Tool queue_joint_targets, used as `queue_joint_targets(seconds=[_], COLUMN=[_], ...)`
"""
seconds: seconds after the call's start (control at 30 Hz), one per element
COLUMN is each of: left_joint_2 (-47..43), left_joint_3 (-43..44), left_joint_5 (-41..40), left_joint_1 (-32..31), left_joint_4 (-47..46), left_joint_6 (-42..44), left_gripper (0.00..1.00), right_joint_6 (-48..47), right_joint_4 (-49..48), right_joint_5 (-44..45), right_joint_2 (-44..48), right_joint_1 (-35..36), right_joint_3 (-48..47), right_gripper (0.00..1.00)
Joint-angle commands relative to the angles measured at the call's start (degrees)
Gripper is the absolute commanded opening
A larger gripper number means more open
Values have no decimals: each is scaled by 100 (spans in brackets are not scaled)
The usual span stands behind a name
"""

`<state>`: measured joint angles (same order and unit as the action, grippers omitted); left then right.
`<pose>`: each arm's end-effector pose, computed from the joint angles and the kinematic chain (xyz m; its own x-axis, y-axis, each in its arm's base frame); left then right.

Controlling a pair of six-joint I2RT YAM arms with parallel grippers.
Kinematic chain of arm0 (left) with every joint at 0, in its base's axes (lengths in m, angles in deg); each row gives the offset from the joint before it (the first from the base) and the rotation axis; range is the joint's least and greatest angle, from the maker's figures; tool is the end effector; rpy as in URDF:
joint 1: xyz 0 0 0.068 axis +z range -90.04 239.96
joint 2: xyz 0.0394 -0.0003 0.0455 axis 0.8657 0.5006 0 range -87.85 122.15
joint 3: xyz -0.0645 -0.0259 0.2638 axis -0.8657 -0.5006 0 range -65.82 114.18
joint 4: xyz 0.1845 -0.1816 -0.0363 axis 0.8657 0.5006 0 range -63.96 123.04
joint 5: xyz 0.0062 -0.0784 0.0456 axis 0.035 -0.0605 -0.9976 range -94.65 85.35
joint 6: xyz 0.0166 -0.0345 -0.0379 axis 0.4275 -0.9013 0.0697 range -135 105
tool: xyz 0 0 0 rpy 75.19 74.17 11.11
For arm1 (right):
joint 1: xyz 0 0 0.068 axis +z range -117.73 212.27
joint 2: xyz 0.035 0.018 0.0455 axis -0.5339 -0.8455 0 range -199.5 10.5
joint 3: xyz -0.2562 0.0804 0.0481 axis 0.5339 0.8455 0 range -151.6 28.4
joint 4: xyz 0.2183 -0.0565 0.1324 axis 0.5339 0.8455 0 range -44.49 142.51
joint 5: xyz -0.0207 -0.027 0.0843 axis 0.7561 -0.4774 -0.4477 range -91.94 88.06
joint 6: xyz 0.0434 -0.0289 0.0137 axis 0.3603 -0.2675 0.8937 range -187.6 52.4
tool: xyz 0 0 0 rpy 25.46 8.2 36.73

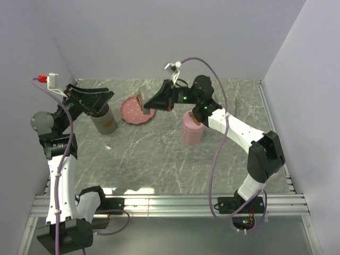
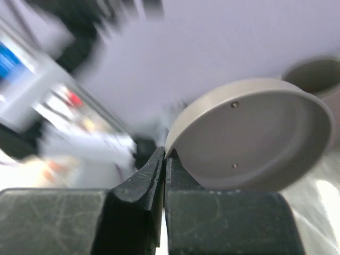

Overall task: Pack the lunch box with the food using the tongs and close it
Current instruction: Pass the lid of the lunch box from the right arm to the left

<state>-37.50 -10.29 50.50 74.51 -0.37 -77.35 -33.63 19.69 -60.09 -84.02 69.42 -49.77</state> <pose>0.1722 0.0146 0.4480 -0.2369 -0.5844 -0.7761 0.6965 0.4548 -0.5550 0.2881 0.2562 0.3805 -0.4426 0.0346 -0.8961 -0.8914 -0.1263 0.4354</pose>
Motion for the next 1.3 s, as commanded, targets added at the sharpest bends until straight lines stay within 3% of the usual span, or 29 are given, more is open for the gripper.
queue_joint_targets(seconds=[0.0, 0.03, 0.07, 0.17, 0.4, 0.73, 1.27], left_joint_2=[-121, -156, -192, -297, -465, -95, -78], left_joint_3=[-524, -621, -761, -946, -1053, -833, -868], left_joint_5=[-329, -339, -330, -426, -1471, -1753, -1692], left_joint_1=[-4, -30, -100, -372, -1384, -1876, -2079], left_joint_4=[-1137, -1190, -1252, -1104, -401, -163, -66], left_joint_6=[-629, -612, -534, -219, 899, 1373, 1541], left_gripper=[79, 77, 76, 73, 70, 60, 41], right_joint_6=[3610, 4538, 4843, 5197, 5988, 5963, 5936], right_joint_4=[-3424, -4178, -4403, -4571, -4774, -4642, -4589], right_joint_5=[-224, -162, -66, 268, 963, 1060, 1078], right_joint_2=[-267, -356, -426, -523, -497, -348, -392], right_joint_1=[-181, -225, -243, -252, -217, -58, 214], right_joint_3=[30, 13, 12, 30, 302, 390, 206], right_gripper=[0, 0, 0, 0, 0, 0, 0])
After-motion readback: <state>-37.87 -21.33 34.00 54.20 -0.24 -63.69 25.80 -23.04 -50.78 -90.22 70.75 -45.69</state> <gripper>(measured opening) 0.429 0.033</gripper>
